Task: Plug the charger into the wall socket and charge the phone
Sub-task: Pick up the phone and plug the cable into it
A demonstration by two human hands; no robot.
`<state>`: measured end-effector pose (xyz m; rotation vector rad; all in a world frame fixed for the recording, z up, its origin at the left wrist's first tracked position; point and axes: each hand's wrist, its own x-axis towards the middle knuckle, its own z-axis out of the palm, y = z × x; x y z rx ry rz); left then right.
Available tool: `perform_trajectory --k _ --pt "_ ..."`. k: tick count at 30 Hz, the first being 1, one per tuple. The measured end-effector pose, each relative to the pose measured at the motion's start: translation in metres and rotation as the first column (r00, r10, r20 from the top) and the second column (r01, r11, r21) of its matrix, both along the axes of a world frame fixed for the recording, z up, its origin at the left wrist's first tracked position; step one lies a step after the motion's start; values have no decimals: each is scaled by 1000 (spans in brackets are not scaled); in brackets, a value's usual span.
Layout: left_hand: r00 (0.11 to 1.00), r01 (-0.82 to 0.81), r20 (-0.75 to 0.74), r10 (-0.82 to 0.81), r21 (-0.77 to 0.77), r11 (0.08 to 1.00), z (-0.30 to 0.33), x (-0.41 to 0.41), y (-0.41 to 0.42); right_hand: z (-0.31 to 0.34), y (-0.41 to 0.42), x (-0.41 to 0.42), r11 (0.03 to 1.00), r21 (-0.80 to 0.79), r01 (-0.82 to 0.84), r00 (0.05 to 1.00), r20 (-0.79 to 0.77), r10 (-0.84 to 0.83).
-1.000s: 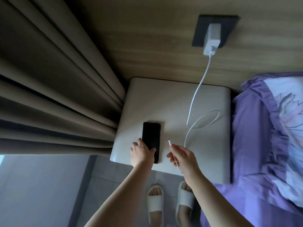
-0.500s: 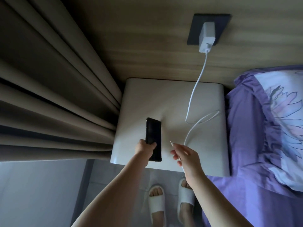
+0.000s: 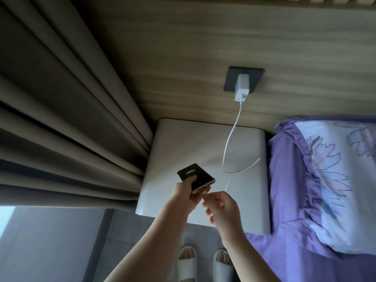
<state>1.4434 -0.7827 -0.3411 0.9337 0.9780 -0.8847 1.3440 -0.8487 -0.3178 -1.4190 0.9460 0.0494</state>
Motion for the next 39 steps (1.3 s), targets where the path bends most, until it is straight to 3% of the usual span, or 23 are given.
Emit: perform_trajectory --k 11,24,30,35,39 --pt "999 -38 -29 38 17 999 3 -4 -8 7 -17 3 999 37 -26 999 -26 27" --pt "970 102 206 -130 142 985 -3 -8 -9 10 -24 19 957 279 72 978 -206 -13" --pt "968 91 218 -123 150 984 -4 -7 -5 7 -23 27 926 356 126 980 -191 -60" --pt "973 99 201 -117 98 990 8 -12 0 11 -24 21 965 257 -46 975 -197 99" --pt "893 248 350 -282 139 959 25 -18 6 20 -32 18 972 222 81 996 -62 -68"
